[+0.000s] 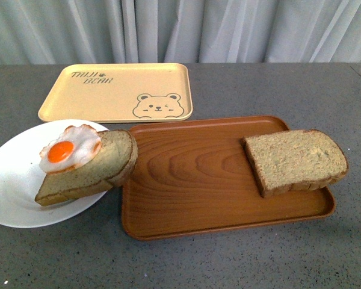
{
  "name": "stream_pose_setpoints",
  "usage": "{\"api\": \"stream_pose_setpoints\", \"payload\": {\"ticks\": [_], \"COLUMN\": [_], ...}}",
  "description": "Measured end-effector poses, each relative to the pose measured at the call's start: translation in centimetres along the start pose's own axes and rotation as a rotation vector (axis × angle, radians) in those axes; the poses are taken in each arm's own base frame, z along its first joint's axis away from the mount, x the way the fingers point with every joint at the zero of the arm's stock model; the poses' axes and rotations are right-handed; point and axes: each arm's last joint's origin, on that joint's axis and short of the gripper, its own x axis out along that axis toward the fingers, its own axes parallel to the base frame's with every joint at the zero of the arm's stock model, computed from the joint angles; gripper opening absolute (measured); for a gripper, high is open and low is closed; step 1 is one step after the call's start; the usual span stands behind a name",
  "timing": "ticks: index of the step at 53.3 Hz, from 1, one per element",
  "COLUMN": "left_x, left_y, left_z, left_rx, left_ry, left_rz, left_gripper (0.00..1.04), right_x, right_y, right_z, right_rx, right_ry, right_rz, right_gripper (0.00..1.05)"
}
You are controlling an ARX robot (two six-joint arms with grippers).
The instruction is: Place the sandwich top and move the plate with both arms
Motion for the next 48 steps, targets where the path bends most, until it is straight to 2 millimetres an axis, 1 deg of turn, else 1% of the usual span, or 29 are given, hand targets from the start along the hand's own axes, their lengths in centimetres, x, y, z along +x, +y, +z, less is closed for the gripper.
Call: {"api": "stream_pose_setpoints", "payload": {"ticks": [4,5,7,8,10,11,13,14,16,17,19,23,24,26,29,31,34,38,41,48], "left_x": [0.0,0.0,0.0,0.0,0.0,0.0,0.0,0.0,0.0,0.0,0.0,0.0,0.0,0.0,0.0,0.0,0.0,0.0,0.0,0.0], "left_y": [0.0,0.0,0.0,0.0,0.0,0.0,0.0,0.0,0.0,0.0,0.0,0.0,0.0,0.0,0.0,0.0,0.0,0.0,0.0,0.0], "left_z": [0.0,0.0,0.0,0.0,0.0,0.0,0.0,0.0,0.0,0.0,0.0,0.0,0.0,0.0,0.0,0.0,0.0,0.0,0.0,0.0], "left_rx": [0.0,0.0,0.0,0.0,0.0,0.0,0.0,0.0,0.0,0.0,0.0,0.0,0.0,0.0,0.0,0.0,0.0,0.0,0.0,0.0], "left_ry": [0.0,0.0,0.0,0.0,0.0,0.0,0.0,0.0,0.0,0.0,0.0,0.0,0.0,0.0,0.0,0.0,0.0,0.0,0.0,0.0], "left_rz": [0.0,0.0,0.0,0.0,0.0,0.0,0.0,0.0,0.0,0.0,0.0,0.0,0.0,0.0,0.0,0.0,-0.001,0.0,0.0,0.0], "left_gripper": [0.96,0.96,0.96,0.96,0.96,0.96,0.96,0.96,0.96,0.96,0.96,0.96,0.96,0.96,0.96,0.96,0.96,0.96,0.96,0.96], "right_x": [0.0,0.1,0.3,0.4,1.4,1.7,3.0,3.4,5.0,5.4,7.1,10.5,10.9,12.5,13.9,15.3,16.8,19.1,20.2,21.6], "right_y": [0.0,-0.1,-0.3,-0.4,-1.1,-1.3,-2.2,-2.4,-3.3,-3.5,-4.1,-4.9,-5.0,-5.1,-5.2,-5.2,-4.9,-4.1,-3.6,-2.6], "right_z": [0.0,-0.1,-0.1,-0.1,0.2,0.2,0.6,0.6,0.9,0.9,0.9,-0.4,-0.6,-1.5,-2.5,-3.4,-4.5,-6.1,-6.8,-7.7], "right_rx": [0.0,0.013,0.049,0.059,0.091,0.104,0.135,0.144,0.175,0.181,0.22,0.3,0.312,0.348,0.386,0.407,0.437,0.468,0.483,0.499], "right_ry": [0.003,0.044,0.182,0.212,0.302,0.317,0.353,0.357,0.371,0.376,0.401,0.478,0.489,0.528,0.567,0.599,0.635,0.69,0.713,0.74], "right_rz": [-0.002,-0.019,-0.037,-0.046,-0.087,-0.099,-0.141,-0.149,-0.165,-0.166,-0.154,-0.118,-0.118,-0.105,-0.101,-0.102,-0.093,-0.076,-0.066,-0.051], "right_gripper": [0.96,0.96,0.96,0.96,0.96,0.96,0.96,0.96,0.96,0.96,0.96,0.96,0.96,0.96,0.96,0.96,0.96,0.96,0.96,0.96]}}
